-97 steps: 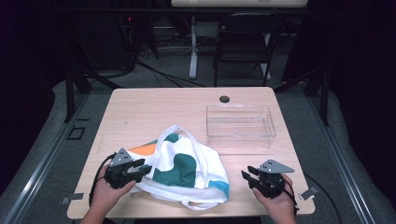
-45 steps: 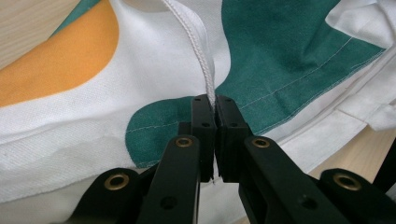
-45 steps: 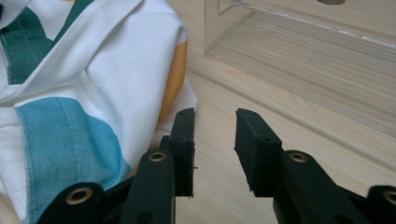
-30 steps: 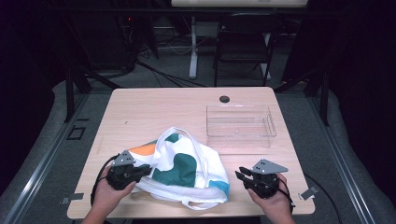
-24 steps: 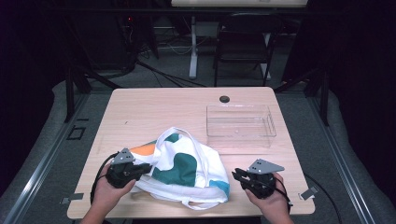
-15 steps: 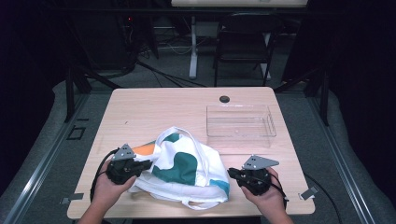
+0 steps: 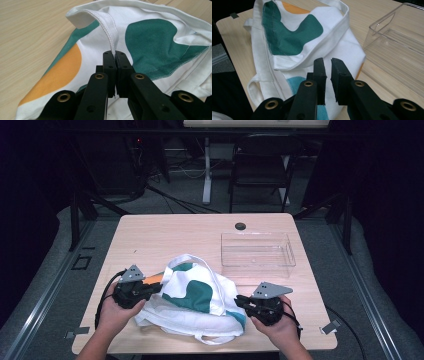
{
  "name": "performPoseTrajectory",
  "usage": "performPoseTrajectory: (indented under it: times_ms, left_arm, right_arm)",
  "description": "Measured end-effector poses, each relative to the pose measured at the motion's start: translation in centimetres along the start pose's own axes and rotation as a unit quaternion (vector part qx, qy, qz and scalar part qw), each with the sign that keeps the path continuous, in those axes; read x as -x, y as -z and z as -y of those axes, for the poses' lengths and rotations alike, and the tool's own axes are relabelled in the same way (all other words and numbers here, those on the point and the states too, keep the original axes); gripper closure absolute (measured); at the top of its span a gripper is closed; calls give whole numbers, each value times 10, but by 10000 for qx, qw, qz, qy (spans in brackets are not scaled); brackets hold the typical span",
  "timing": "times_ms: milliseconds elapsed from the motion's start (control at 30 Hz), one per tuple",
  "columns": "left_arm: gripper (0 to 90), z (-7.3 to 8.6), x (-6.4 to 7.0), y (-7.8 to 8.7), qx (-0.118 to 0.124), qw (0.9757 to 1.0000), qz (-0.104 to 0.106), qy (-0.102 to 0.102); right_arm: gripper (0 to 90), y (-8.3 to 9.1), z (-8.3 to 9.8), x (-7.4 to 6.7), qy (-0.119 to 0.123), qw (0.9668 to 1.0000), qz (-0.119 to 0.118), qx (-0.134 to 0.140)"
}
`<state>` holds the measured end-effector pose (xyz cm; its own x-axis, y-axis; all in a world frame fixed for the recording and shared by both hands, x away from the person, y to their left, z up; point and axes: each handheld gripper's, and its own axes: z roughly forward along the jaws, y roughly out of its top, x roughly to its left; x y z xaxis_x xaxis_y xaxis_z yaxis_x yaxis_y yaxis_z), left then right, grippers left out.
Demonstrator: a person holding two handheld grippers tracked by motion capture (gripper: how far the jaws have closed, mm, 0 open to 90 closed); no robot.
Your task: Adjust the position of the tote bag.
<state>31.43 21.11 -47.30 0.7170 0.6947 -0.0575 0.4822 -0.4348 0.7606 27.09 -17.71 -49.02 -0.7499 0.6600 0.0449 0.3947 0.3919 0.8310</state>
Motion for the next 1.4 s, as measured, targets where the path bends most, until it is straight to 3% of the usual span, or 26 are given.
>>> performPoseTrajectory:
  times_ms: [467,633,667,700,1400]
  left_arm:
    - [880,-12,-8,3,68,10000,43,25]
    - [880,-15,-11,2,107,9999,49,77]
    - [880,-16,-12,2,105,9999,51,85]
    - [880,-17,-12,2,120,9999,40,99]
    - [880,-27,-17,1,201,9997,-8,133]
  right_arm:
    - [797,-12,-26,-14,269,9994,-230,3]
    - [791,-17,-31,-16,302,9990,-317,-70]
    - [789,-15,-33,-16,347,9987,-288,-233]
    - [788,-17,-34,-16,320,9988,-347,-91]
    - [776,-35,-58,-34,619,9967,-513,-128]
